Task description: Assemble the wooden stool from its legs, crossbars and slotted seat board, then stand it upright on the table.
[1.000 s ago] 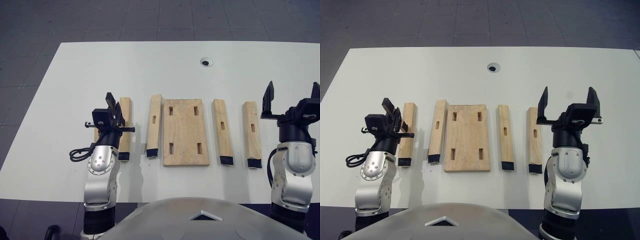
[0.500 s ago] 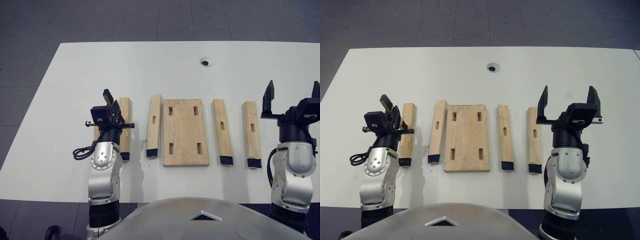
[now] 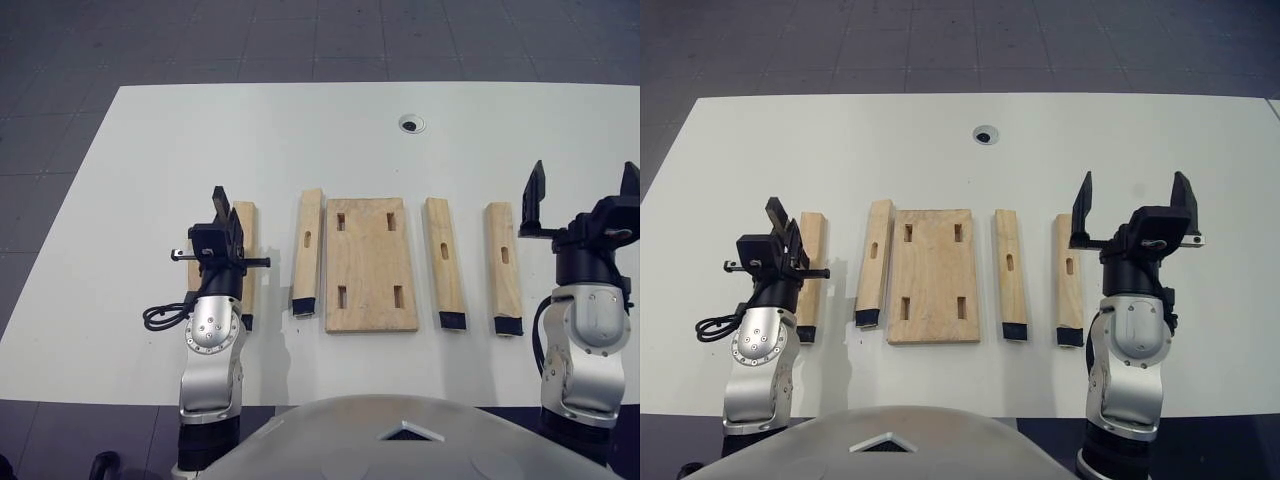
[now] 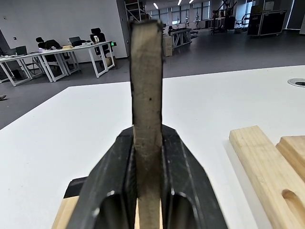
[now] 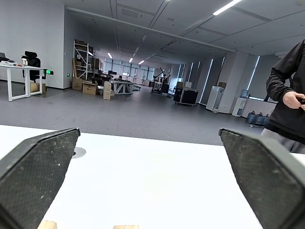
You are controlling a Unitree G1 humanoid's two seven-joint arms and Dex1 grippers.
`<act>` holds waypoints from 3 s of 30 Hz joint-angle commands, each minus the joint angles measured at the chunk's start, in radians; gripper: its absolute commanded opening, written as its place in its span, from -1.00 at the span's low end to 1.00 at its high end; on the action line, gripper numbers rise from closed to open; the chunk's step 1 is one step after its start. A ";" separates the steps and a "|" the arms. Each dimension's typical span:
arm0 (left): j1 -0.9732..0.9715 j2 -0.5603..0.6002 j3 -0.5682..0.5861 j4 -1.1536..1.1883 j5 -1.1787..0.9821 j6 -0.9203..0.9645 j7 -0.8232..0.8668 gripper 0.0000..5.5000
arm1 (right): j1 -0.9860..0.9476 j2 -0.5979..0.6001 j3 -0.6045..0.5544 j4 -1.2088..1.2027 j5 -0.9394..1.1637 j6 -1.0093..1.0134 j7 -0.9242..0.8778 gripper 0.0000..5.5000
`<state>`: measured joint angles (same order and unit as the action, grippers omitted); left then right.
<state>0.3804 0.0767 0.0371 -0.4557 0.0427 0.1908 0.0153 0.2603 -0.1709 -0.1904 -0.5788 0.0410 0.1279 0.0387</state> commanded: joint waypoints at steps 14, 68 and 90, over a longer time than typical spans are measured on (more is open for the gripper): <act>0.004 -0.043 0.029 -0.009 -0.065 -0.202 -0.028 -0.85 | 0.000 0.006 0.016 0.012 -0.011 0.009 -0.001 0.96; 0.035 -0.043 0.037 0.136 -0.015 -0.233 -0.007 -0.85 | 0.004 0.011 0.023 0.001 -0.016 0.015 -0.003 0.96; 0.141 0.002 0.035 0.187 0.028 0.021 0.002 -0.85 | 0.004 0.010 0.016 -0.034 -0.014 0.033 -0.008 0.96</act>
<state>0.3917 0.1024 0.0608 -0.3797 0.0590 0.0891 -0.0064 0.2683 -0.1661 -0.1688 -0.5923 0.0251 0.1378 0.0320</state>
